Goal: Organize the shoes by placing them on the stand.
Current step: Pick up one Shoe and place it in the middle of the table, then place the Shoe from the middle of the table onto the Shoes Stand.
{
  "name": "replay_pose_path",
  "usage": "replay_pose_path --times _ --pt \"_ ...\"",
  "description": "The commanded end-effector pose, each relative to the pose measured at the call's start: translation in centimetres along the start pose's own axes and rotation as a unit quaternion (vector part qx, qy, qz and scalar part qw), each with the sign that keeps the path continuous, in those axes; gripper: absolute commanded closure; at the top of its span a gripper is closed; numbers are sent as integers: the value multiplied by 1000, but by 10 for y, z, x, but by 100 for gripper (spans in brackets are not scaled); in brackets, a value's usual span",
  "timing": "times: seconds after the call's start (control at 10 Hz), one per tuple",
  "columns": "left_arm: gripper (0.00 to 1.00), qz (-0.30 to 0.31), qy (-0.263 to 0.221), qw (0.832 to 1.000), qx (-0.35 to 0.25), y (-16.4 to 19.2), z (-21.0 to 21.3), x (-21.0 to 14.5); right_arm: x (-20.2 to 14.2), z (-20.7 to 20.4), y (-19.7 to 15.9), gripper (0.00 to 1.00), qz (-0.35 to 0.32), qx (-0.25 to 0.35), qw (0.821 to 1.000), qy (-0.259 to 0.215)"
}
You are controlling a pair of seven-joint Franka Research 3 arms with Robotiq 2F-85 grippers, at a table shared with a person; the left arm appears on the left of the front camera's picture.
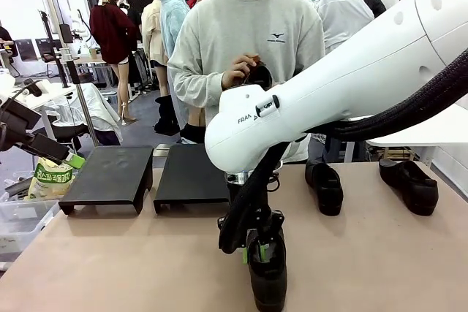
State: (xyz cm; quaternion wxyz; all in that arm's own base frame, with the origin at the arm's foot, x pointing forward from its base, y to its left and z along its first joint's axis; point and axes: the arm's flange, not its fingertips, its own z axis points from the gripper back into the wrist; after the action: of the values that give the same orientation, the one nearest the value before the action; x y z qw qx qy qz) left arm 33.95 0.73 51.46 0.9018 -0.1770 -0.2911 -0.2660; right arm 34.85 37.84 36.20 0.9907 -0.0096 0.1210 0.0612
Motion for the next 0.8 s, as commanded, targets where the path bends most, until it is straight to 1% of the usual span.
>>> replay_pose_path --times 0.0,0.1,0.3,0.4,0.5,0.6,0.7 --pt "0 -7 -2 1000 -7 3 0 -1 2 1 3 3 4 31 999 6" --pt "0 -7 -2 1000 -7 3 0 -1 2 2 2 0 1 33 999 2" --pt "0 -7 -2 1000 -7 3 0 -1 -1 4 0 0 -6 35 999 -4" --pt "0 -7 -2 1000 -7 3 0 -1 -2 3 2 0 1 33 999 -4" --pt "0 -7 -2 1000 -7 3 0 -1 -3 3 2 0 3 28 1000 -8" --pt "0 -7 -2 1000 -7 3 0 -1 -3 2 1 0 -16 6 1000 -26" --pt "0 -7 -2 1000 -7 3 0 -1 1 5 3 0 -5 17 1000 -4"
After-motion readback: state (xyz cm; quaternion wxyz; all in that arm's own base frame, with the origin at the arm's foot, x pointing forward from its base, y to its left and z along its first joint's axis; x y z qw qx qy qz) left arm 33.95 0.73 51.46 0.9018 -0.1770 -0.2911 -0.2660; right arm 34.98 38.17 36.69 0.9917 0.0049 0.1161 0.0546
